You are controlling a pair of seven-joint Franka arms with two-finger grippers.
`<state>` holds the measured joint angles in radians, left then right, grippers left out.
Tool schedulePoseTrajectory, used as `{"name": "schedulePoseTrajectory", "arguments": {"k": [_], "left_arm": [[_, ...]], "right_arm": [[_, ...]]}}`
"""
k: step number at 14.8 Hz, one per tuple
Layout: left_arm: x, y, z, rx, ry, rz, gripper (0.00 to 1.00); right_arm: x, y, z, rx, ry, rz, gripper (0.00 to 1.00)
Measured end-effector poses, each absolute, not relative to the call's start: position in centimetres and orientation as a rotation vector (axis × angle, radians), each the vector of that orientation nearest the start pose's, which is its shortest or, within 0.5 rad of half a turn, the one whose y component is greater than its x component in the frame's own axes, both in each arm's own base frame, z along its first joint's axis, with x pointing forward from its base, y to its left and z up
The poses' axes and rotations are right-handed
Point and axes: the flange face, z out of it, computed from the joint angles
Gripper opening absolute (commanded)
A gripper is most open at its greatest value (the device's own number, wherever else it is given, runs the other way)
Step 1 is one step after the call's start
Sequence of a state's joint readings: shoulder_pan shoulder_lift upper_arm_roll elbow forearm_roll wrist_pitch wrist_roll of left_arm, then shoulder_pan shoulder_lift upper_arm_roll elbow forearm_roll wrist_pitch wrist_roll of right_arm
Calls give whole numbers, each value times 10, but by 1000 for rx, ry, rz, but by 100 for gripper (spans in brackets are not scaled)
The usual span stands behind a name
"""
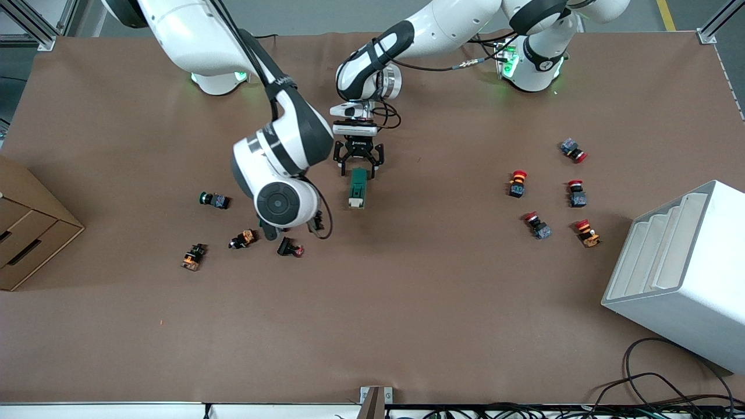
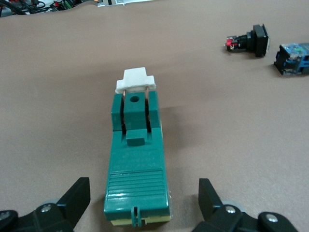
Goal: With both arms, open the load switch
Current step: 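Reach the right gripper to the white handle while the left gripper holds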
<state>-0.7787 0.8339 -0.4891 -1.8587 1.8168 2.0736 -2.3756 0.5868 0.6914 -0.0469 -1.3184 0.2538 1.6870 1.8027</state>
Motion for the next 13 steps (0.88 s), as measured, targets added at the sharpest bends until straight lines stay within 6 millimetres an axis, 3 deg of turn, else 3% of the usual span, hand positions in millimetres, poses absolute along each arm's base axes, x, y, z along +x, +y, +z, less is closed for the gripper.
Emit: {"name": "schedulePoseTrajectory", "arguments": {"k": [4,8,13], "left_arm": [[230,-568,95,-2826,160,-1452,100],[229,-568,94,-2829,152,-1454,100],[230,-568,94,-2829,151,-1454,100]], "right_arm": [[585,391,281,-2486,2126,645,100],[575,407,253,-2446,2147,758,100],[557,438,217,-2413,2215,716,100]]}}
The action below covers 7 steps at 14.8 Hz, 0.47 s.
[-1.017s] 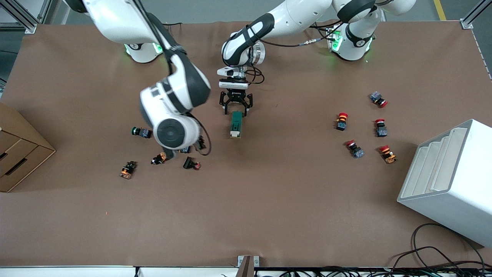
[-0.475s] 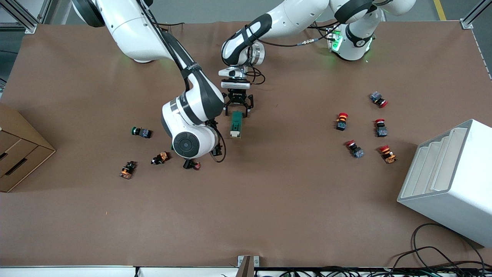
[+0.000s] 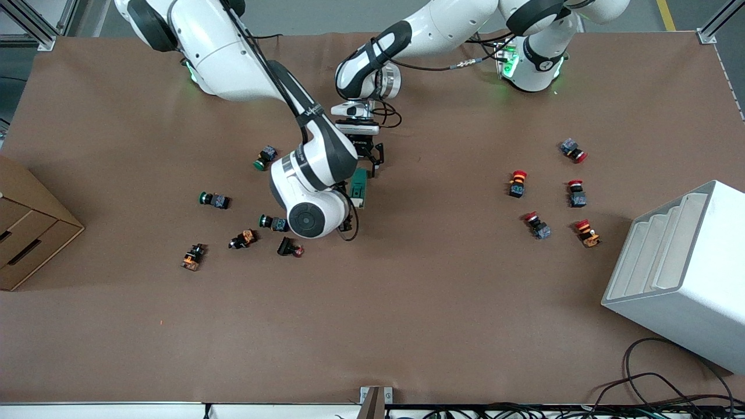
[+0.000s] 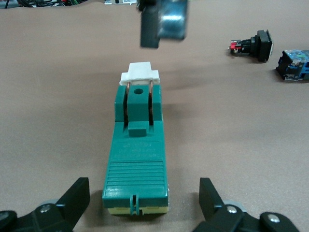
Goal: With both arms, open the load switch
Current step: 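Reach the right gripper to the white handle while the left gripper holds, then push the white handle down onto the switch base with the right gripper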
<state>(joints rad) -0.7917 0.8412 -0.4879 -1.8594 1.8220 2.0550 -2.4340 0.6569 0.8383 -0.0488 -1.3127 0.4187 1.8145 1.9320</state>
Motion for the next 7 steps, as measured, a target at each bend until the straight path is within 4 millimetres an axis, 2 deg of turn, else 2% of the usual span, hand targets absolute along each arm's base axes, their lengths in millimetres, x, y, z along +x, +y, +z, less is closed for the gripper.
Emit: {"name": "schedulePoseTrajectory", "arguments": {"k": [3,7], "left_arm": [[230,-568,94,-2829,151,-1454,100],[230,-567,94,-2828,149,-1454,100]], "right_arm": [[546,452,204,-2428,2221,706,100],[542,457,205,-2441,2215,709,100]]}}
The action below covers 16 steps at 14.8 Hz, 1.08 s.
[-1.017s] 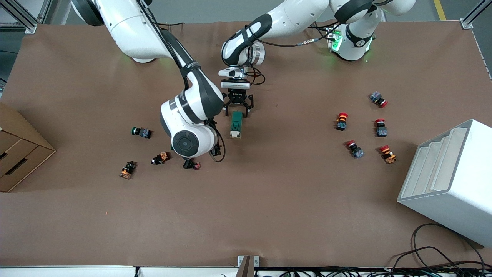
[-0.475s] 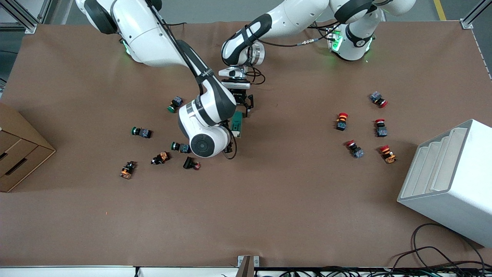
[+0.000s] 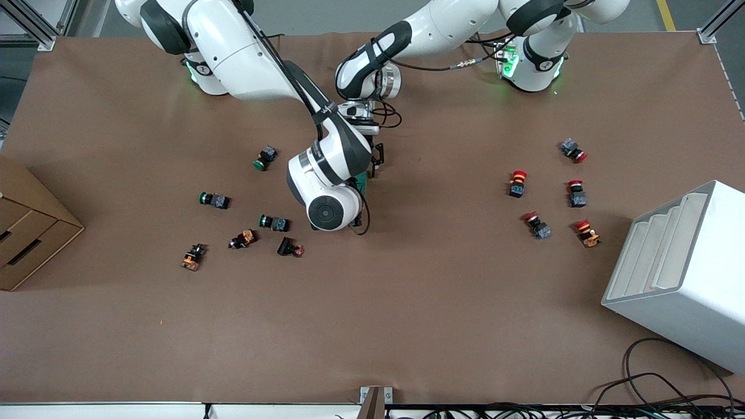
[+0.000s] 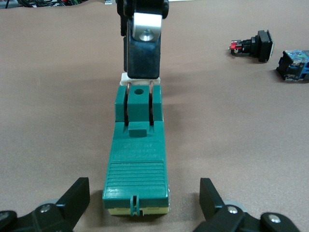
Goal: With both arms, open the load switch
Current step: 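Push the white handle down onto the switch base with the right gripper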
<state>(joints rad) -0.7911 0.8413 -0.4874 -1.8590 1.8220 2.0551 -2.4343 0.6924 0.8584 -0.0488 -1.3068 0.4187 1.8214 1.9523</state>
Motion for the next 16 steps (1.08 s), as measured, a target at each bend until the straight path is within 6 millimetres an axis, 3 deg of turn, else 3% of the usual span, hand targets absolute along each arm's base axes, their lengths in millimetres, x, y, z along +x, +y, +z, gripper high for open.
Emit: {"name": "schedulePoseTrajectory", "arguments": {"k": [8,16], "left_arm": [[245,-563,94,-2815,117,-1460,100],[245,-563,95,-2815,115,-1460,100]], "right_arm": [[523,454,207,-2562,2244,829,100],[505,468,212,-2633,2206,905,100]]}}
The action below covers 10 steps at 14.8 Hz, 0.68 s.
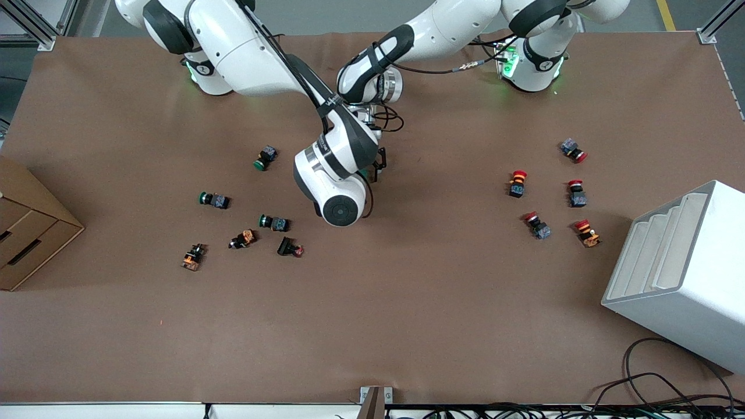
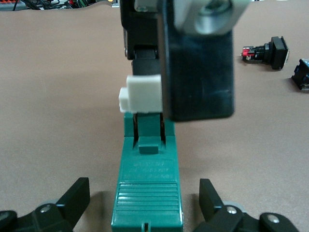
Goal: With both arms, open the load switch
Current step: 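Push the white handle down onto the switch base with the right gripper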
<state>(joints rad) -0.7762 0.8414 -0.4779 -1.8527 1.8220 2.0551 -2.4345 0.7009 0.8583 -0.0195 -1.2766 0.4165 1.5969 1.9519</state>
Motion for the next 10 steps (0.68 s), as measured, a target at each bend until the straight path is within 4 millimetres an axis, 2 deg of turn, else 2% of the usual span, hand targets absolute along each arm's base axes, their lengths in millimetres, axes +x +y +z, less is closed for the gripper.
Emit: {"name": "schedulePoseTrajectory", "arguments": {"k": [10], "left_arm": [[245,-563,95,-2816,112,-1461,100]], "right_arm": [[493,474,206,-2679,2194,948,100]]}}
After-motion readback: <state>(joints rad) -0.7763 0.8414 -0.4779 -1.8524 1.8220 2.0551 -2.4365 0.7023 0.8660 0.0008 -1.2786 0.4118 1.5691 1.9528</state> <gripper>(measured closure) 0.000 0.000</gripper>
